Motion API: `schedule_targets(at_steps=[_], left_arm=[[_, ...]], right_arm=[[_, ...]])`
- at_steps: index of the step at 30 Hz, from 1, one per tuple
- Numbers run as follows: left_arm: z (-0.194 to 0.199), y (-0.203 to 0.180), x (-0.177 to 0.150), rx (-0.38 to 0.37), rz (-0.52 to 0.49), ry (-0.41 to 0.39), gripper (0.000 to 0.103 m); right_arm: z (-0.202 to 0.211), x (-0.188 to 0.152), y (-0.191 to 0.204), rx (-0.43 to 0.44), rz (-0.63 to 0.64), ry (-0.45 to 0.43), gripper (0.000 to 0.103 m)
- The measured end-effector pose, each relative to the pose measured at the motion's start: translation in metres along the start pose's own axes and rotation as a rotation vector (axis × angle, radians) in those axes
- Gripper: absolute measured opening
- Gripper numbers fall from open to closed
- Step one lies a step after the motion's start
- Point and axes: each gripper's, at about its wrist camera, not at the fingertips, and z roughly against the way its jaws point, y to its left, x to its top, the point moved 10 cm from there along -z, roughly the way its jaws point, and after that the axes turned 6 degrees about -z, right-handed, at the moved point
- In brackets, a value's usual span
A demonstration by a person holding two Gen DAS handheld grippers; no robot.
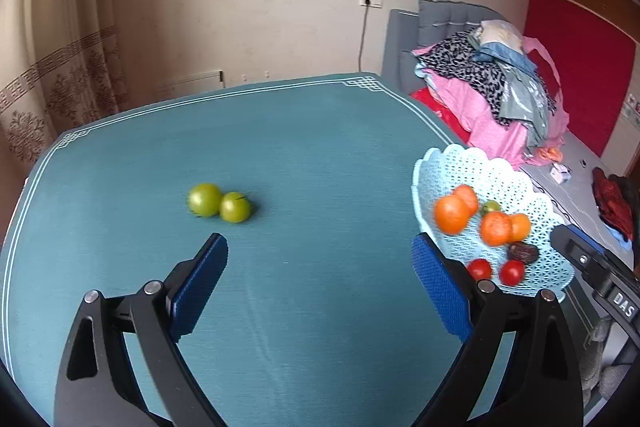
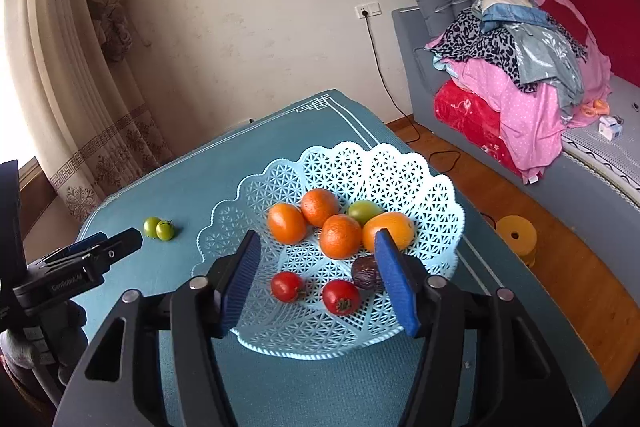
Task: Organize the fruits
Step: 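Move both open grippers toward the two small green tomatoes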
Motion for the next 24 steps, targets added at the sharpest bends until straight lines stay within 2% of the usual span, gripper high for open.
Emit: schedule_targets(at_steps=[8, 18, 24], left_arm=[[0.004, 0.042, -0.005, 0.063, 0.056, 0.003, 0.096], [0.004, 0.077, -0.011, 0.11, 0.113, 0.012, 0.096], [0.002, 0.095, -0.018, 0.143, 0.141, 0.026, 0.096]], right_arm=[[0.0, -0.008, 0.023, 0.028, 0.058, 0.008, 0.063], [-0.001, -0.017, 0.061, 0.077, 0.132, 0.02, 0.063], [0.0, -0.026, 0.098, 0.114, 0.221, 0.019, 0.071]])
